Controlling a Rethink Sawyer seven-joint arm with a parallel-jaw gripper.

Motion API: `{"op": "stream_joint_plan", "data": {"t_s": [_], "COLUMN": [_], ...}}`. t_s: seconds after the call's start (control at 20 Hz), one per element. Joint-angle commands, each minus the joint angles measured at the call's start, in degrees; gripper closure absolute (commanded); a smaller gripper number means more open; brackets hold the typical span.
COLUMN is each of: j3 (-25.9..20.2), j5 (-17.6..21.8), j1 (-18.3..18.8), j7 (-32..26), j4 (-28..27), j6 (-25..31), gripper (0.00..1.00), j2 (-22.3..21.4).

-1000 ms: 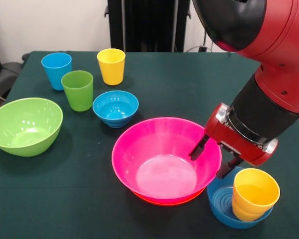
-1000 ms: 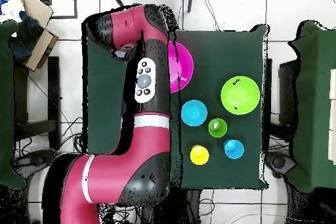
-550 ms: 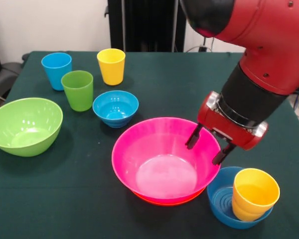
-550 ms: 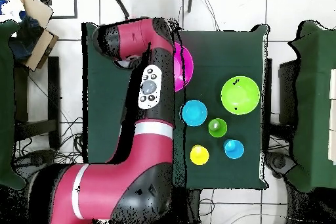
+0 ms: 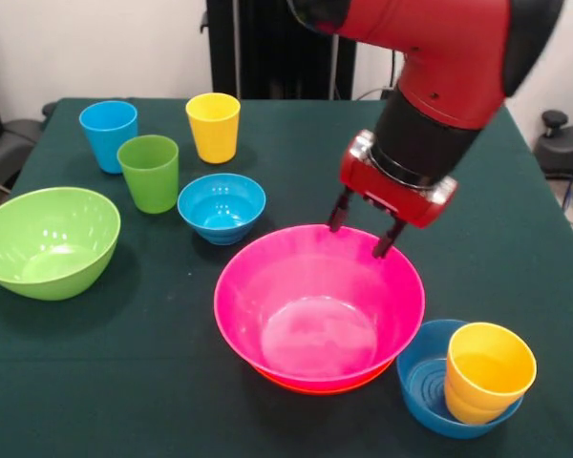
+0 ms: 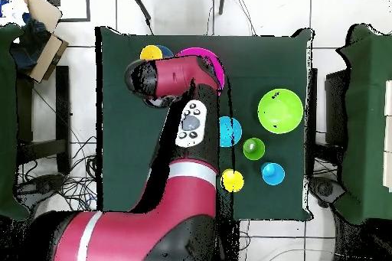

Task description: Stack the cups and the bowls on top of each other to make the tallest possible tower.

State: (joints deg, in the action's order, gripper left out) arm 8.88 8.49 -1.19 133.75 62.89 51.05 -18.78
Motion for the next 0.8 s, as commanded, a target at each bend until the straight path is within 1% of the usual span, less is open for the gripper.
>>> {"op": "stream_joint_plan", "data": {"t_s": [0.05, 0.25, 0.4, 0.45, 0.55, 0.7, 0.8], "j3": [-8.6, -10.5, -12.0, -13.0, -14.3, -16.0, -16.8], "j5": [3.6, 5.1, 6.4, 6.9, 8.2, 9.4, 9.9], "j1": [6.7, 11.3, 14.6, 16.5, 19.0, 21.4, 22.5], "j7": [-17.6, -21.3, -23.0, -24.0, -25.1, -26.6, -27.2], "j4": [15.2, 17.6, 18.6, 18.9, 18.3, 17.2, 17.3], "j6": [-5.9, -5.5, -6.6, -7.5, -8.6, -8.7, -8.5], "gripper": [0.0, 0.0, 0.0, 0.0, 0.0, 0.0, 0.0], "j2": [-6.6, -9.8, -11.1, -11.1, -10.2, -9.1, -9.3]}}
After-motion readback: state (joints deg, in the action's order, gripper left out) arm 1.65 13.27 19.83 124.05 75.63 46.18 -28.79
